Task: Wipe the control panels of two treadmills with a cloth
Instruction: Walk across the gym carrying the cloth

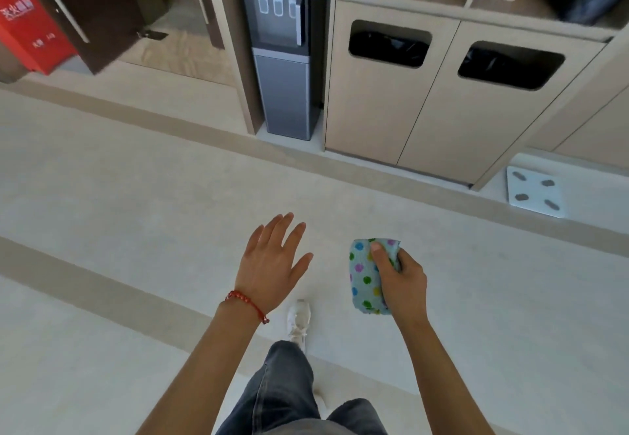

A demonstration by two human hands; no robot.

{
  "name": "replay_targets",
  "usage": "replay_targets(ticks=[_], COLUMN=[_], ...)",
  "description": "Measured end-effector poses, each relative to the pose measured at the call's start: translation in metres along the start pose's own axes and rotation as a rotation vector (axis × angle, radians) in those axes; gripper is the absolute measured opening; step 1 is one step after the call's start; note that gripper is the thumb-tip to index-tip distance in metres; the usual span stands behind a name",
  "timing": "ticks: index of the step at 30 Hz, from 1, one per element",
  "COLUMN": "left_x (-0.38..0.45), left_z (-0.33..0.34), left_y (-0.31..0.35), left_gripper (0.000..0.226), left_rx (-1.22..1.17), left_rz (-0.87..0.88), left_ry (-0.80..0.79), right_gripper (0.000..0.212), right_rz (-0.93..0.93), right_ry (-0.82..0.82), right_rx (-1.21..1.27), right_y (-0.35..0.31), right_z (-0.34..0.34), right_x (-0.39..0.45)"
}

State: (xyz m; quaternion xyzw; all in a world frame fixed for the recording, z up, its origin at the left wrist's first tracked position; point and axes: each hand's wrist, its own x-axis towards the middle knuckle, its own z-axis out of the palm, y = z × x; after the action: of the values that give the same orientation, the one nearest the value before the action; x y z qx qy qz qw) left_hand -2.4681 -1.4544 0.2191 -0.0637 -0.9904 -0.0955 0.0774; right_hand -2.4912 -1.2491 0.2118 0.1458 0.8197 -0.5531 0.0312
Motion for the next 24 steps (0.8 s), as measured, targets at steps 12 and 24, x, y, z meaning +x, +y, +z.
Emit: replay_targets(ticks=[12, 24], left_x=[0.253, 0.464], left_z=[0.028, 0.056], left_y=[-0.063, -0.072], left_gripper=[0.073, 0.074], left_rx=[-0.017, -0.021], left_rz=[0.142, 0.193], left_ry=[0.001, -0.006], right_gripper=[0.033, 0.030], right_rz=[0.029, 0.055], right_ry=[0.149, 0.201], right_rx=[0.052, 0.055], right_y=[-0.083, -0.135], right_z=[0.041, 0.050], right_x=[0.211, 0.404])
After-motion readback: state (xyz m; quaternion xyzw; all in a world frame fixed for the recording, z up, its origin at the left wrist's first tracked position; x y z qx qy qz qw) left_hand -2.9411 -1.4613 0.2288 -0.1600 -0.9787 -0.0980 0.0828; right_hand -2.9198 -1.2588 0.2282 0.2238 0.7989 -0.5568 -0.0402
